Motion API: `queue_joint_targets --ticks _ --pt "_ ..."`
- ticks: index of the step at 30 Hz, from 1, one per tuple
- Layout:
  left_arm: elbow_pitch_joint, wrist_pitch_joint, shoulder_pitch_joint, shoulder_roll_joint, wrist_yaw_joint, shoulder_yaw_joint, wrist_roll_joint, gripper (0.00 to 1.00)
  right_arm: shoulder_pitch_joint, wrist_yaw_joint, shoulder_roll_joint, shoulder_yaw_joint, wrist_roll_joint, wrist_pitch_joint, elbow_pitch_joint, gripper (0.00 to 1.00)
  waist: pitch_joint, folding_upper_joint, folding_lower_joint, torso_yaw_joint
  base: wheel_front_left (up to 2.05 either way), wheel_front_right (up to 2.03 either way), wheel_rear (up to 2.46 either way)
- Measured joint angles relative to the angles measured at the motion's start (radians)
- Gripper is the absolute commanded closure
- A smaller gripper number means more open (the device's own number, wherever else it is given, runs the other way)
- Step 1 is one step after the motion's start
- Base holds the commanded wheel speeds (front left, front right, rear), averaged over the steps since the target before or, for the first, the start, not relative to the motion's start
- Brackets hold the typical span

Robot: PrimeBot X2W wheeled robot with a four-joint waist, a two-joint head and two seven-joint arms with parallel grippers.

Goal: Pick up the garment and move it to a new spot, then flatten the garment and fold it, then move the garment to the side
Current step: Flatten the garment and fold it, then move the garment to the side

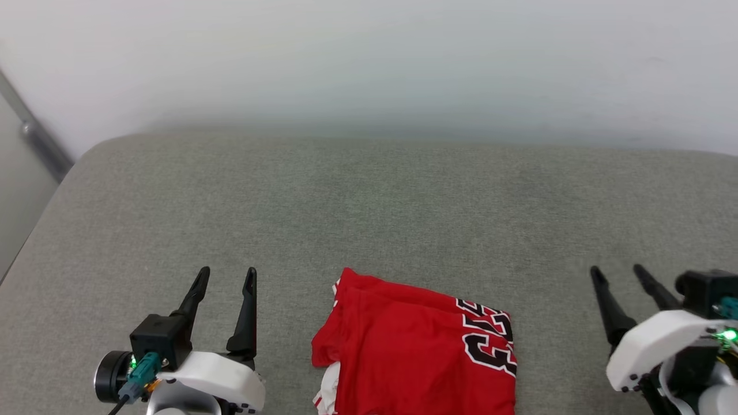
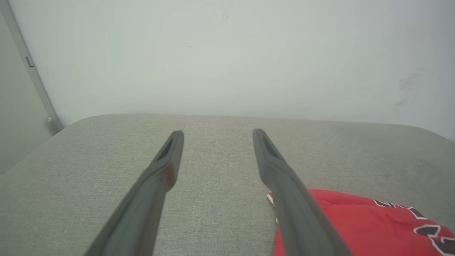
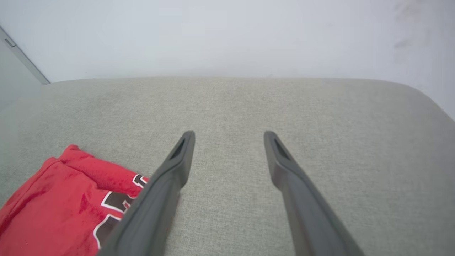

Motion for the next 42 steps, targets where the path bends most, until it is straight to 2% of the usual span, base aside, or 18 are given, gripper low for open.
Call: queue_joint_targets --ticks 8,16,32,36,39,42 --pt "0.024 -0.009 0.019 0.004 -0.002 0.029 0.035 0.00 0.097 0.000 0.041 -0.021 -0.079 -0.179 -0.162 0.00 -0.019 0.0000 0.0000 -0.021 0.00 0.00 0.00" --pt "0.036 -0.010 0.051 0.003 -0.012 0.041 0.067 0.00 0.201 0.000 0.063 0.012 -0.100 -0.223 -0.207 0.00 -0.042 0.0000 0.0000 -0.036 0.00 0.00 0.00" --pt "0.049 -0.010 0.075 -0.019 -0.043 0.056 0.068 0.00 0.233 0.000 0.070 0.022 -0.063 -0.189 -0.229 0.00 -0.062 0.0000 0.0000 -0.058 0.00 0.00 0.00" --pt "0.052 -0.011 0.076 -0.022 -0.050 0.067 0.066 0.00 0.233 0.000 0.070 -0.014 0.016 -0.150 -0.210 0.00 -0.059 0.0000 0.0000 -0.062 0.00 0.00 0.00" --pt "0.052 -0.011 0.076 -0.023 -0.051 0.076 0.065 0.00 0.232 0.000 0.071 -0.084 0.128 -0.083 -0.160 0.00 -0.055 0.0000 -0.0001 -0.065 0.00 0.00 0.00" --pt "0.052 -0.012 0.076 -0.028 -0.056 0.080 0.062 0.00 0.218 0.000 0.071 -0.164 0.191 -0.006 -0.091 0.00 -0.050 0.0000 -0.0001 -0.060 0.00 0.00 0.00"
